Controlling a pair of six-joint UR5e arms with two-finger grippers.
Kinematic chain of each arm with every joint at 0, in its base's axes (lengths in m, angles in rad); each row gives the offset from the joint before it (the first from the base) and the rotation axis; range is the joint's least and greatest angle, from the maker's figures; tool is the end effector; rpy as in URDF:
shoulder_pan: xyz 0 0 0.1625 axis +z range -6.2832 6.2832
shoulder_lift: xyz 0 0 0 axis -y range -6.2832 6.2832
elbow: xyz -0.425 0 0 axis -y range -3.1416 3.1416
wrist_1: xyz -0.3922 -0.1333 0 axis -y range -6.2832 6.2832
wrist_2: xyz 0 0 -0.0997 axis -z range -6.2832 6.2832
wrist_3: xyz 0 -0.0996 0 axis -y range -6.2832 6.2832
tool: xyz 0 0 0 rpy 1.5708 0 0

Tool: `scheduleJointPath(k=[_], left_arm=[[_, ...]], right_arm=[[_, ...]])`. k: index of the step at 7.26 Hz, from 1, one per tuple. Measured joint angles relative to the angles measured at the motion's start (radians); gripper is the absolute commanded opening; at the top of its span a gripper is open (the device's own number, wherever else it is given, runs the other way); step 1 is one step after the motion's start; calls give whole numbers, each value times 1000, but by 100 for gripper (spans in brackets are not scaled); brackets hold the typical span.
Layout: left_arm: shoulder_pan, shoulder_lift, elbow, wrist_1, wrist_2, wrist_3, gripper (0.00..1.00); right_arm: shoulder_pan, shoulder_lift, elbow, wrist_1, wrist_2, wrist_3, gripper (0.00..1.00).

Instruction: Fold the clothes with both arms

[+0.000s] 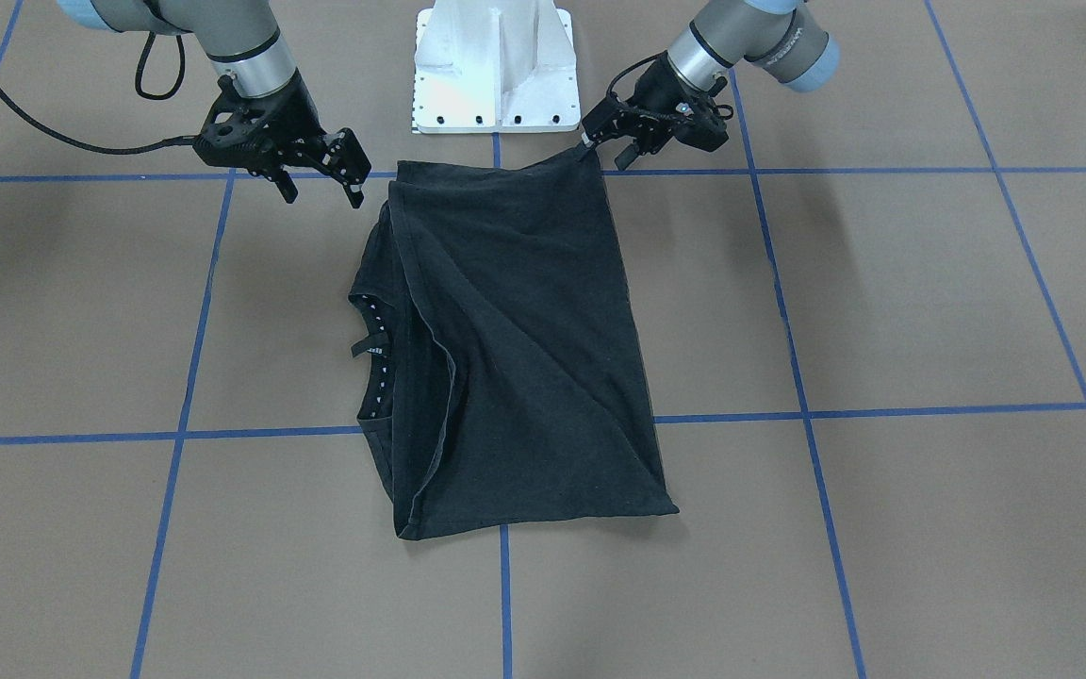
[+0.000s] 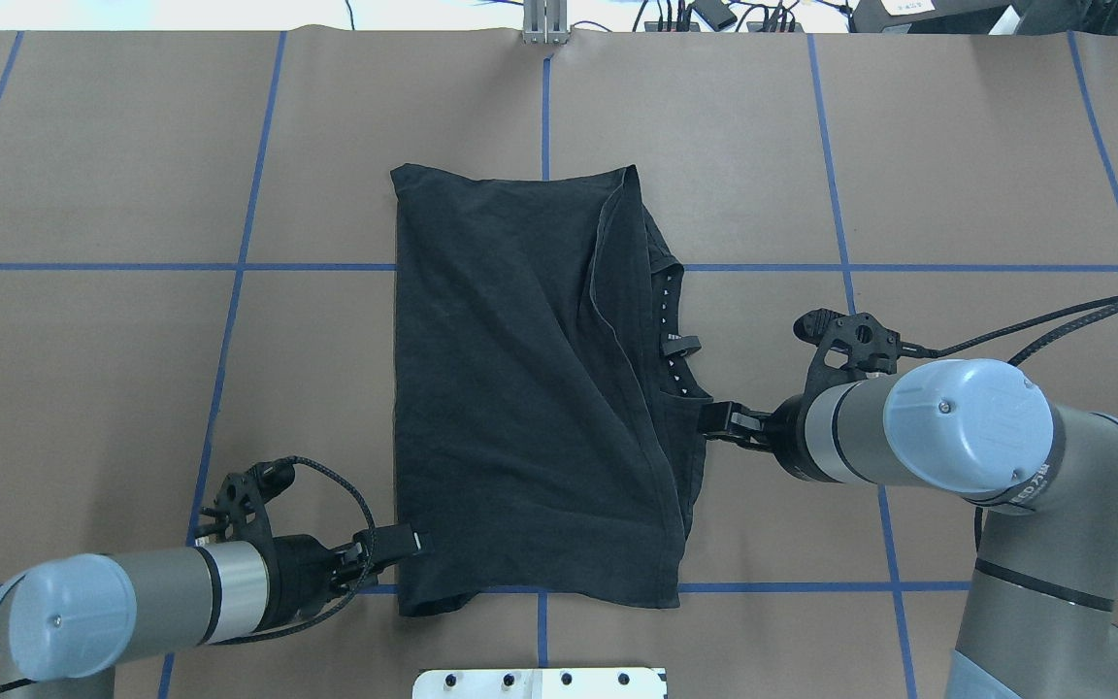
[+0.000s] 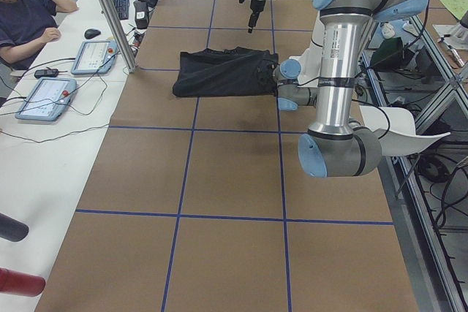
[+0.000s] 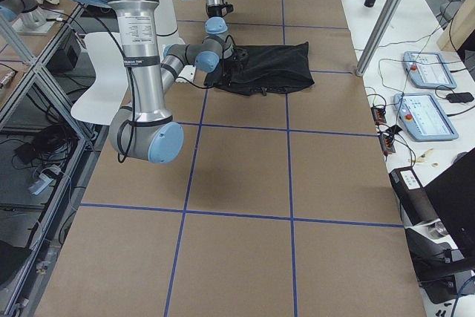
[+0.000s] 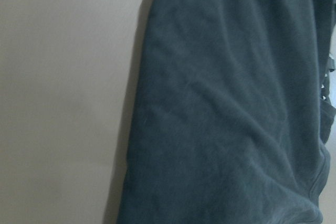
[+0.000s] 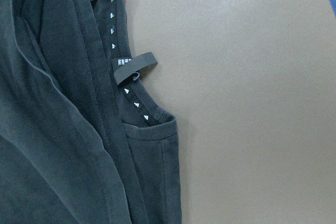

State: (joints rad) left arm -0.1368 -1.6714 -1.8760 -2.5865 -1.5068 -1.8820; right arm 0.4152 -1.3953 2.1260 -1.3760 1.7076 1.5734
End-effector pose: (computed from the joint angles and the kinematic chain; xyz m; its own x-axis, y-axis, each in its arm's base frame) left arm 0.4923 -0.2088 0.3467 0.0794 -0.3194 -0.9443 0.2343 0.9267 -0.2937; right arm -0.4139 -0.3133 0.2989 0.5496 0.2451 0.7987 -0.3013 0.9498 -0.0841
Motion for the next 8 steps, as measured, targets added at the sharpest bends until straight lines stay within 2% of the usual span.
scheduleJointPath(k=[2, 5, 6, 8], left_arm=[[37, -1, 10, 13, 53, -56, 99], [49, -18, 29, 17, 63, -66, 98], [50, -29, 37, 17, 63, -66, 94], [51, -38, 46, 18, 63, -65, 77]], right_arm=[[-1, 1, 0, 1, 0, 0, 100], [-1, 2, 0, 2, 0, -1, 100], [-1, 2, 0, 2, 0, -1, 100], [-2, 2, 1, 2, -1, -1, 100]])
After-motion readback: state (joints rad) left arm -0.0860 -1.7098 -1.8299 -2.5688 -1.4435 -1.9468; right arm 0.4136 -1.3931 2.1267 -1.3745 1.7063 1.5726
